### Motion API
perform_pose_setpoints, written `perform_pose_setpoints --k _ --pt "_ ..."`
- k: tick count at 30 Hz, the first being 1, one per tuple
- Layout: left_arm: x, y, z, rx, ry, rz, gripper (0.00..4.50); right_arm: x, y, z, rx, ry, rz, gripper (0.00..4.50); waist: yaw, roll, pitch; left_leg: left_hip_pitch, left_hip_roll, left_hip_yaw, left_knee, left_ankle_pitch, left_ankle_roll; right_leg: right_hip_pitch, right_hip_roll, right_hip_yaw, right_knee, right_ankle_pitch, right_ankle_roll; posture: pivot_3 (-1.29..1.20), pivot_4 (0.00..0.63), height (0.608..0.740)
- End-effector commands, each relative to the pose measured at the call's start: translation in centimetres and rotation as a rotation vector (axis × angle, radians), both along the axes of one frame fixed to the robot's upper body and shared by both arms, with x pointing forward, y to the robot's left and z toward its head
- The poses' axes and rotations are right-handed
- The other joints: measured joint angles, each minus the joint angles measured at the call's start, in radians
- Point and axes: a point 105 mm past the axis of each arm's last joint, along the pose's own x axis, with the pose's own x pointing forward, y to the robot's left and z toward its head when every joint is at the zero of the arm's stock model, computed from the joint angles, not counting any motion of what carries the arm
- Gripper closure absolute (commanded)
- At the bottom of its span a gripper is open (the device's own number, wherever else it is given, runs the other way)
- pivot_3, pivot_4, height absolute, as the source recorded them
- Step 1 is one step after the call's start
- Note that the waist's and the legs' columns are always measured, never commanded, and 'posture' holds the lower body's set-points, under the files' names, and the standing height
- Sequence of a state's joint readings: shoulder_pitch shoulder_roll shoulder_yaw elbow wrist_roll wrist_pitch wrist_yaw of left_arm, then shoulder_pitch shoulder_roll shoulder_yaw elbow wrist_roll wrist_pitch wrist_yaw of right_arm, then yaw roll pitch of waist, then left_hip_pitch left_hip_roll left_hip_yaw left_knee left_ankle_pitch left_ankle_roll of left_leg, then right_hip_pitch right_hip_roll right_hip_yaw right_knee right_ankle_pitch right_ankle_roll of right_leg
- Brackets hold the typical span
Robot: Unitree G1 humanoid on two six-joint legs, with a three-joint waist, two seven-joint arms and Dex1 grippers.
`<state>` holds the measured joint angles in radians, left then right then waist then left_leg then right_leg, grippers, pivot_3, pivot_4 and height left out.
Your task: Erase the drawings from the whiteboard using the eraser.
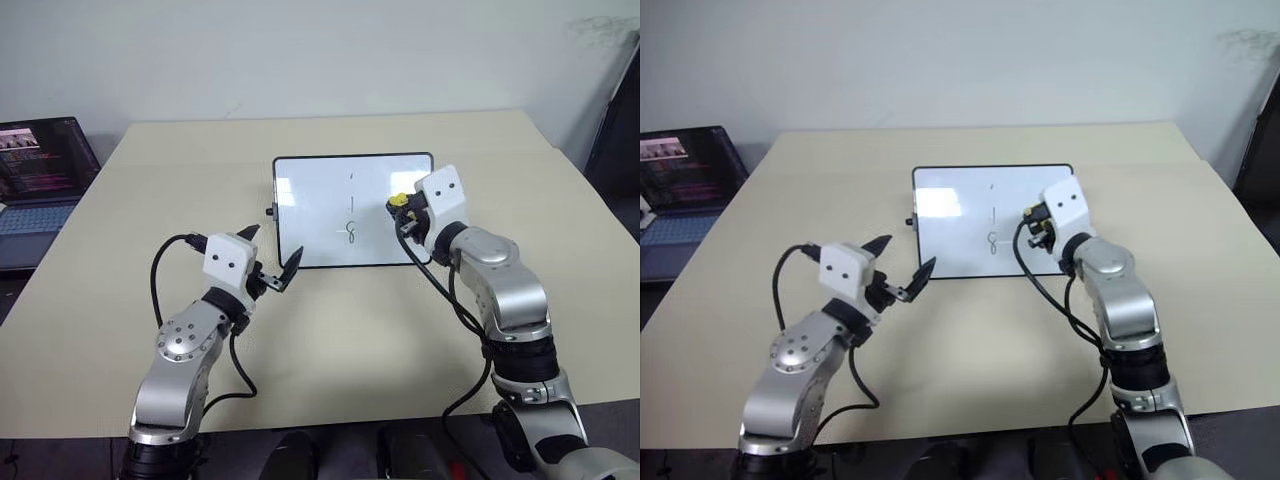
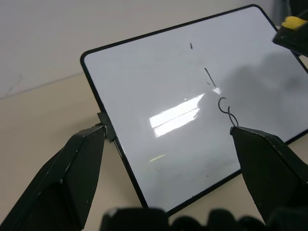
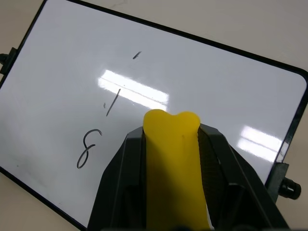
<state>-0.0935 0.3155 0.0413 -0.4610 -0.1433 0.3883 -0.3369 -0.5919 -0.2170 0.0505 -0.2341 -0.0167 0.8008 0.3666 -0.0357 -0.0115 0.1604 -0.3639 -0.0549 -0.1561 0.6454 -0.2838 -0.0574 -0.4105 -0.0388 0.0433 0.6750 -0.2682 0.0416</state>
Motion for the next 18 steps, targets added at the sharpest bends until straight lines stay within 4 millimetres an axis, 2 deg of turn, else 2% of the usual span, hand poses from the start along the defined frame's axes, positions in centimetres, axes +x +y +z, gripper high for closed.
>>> perform_pose_setpoints --k 1,8,18 --pt "-0.2 -1.4 1.4 0.003 -0.056 -0.037 0.00 -0.4 0.0 1.4 0.013 -0.060 -0.012 3.36 0.002 0.000 0.000 0.000 0.000 0.000 0.000 0.000 -0.001 0.000 0.000 0.000 0.000 0.000 0.000 0.00 0.150 0.740" --pt "0.2 -1.4 1.5 0.030 -0.049 -0.064 0.00 0.6 0.0 1.9 -0.011 -0.087 -0.014 3.36 0.002 0.000 0.000 0.000 0.000 0.002 0.000 0.000 -0.001 0.000 0.000 0.000 -0.001 0.000 0.000 0.00 0.150 0.740" --pt "2.0 -2.6 0.9 0.125 -0.011 -0.178 0.00 4.0 3.6 3.4 -0.066 -0.188 0.093 3.36 0.001 -0.001 0.000 0.000 0.000 0.005 0.000 0.001 -0.001 0.000 0.001 0.000 -0.001 0.000 0.000 0.00 0.150 0.740"
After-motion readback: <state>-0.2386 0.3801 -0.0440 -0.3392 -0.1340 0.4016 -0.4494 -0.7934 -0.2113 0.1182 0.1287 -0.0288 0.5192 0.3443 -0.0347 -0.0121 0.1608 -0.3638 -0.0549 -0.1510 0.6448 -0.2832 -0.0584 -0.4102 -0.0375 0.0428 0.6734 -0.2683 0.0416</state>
